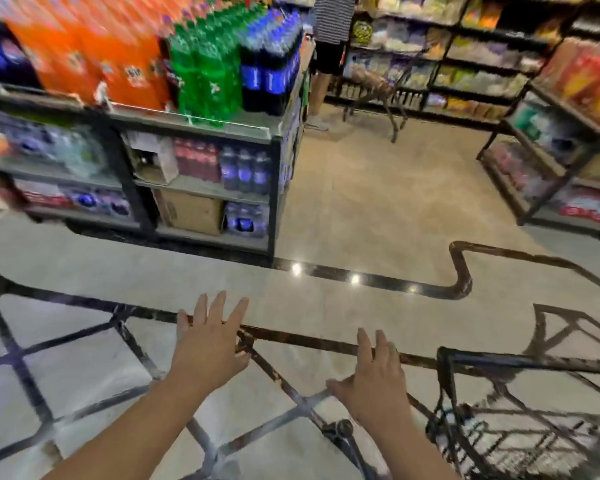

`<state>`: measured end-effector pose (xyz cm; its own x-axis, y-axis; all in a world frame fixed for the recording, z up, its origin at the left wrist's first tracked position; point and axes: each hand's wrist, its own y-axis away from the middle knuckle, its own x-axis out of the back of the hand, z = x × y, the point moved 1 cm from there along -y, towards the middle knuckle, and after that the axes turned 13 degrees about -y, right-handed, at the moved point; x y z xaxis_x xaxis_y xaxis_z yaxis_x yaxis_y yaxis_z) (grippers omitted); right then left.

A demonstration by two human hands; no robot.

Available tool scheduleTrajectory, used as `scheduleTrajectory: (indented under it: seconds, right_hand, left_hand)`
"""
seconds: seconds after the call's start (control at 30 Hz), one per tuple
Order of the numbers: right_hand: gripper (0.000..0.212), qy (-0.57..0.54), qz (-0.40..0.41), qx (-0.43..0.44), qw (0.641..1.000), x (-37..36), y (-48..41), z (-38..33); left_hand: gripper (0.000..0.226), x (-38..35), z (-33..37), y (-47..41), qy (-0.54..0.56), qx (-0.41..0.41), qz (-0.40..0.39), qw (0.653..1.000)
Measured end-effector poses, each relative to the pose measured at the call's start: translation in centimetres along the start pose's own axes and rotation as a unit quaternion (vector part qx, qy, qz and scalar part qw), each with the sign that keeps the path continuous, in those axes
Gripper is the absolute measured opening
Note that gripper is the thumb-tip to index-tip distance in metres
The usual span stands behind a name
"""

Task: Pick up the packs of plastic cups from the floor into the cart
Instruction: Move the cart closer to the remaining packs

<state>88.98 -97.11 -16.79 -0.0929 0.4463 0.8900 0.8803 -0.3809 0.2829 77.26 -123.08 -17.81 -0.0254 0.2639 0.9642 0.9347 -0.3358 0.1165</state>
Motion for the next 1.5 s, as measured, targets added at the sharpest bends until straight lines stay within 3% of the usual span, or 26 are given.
scheduleTrajectory:
  seconds: [0.13,0.3,0.73,0.9,1.07,1.27,1.5]
  right_hand:
    - [0.109,-0.001,-0.004,-0.024,1.0,1.0,-5.9,-4.6]
    - [0.107,0.004,0.012,-0.033,0.999,4.0,-11.5,-4.9]
    - [0.11,-0.051,-0.001,-0.157,0.986,11.4,-32.3,4.9]
    - [0.106,-0.037,0.03,-0.173,0.984,16.4,-38.3,8.4]
    - [0.098,-0.101,0.082,-0.215,0.968,19.1,-42.2,12.8]
    - [0.096,-0.145,0.151,-0.338,0.918,21.4,-45.0,20.5]
    - [0.1,-0.197,0.21,-0.526,0.801,25.2,-45.5,27.7]
  left_hand:
    - [0.102,0.6,-4.6,-6.0,0.013,0.008,-0.006,1.0]
    - [0.103,2.3,-3.1,-13.8,0.028,-0.034,-0.018,0.999]
    - [0.098,9.7,10.6,-37.6,-0.004,-0.16,0.015,0.987]
    - [0.096,12.4,16.5,-46.3,-0.001,-0.206,0.02,0.978]
    - [0.096,14.6,24.6,-53.9,0.009,-0.287,0.003,0.958]
    - [0.099,17.2,37.8,-63.4,-0.001,-0.418,0.003,0.908]
    - [0.098,23.6,55.3,-70.9,-0.053,-0.588,0.032,0.807]
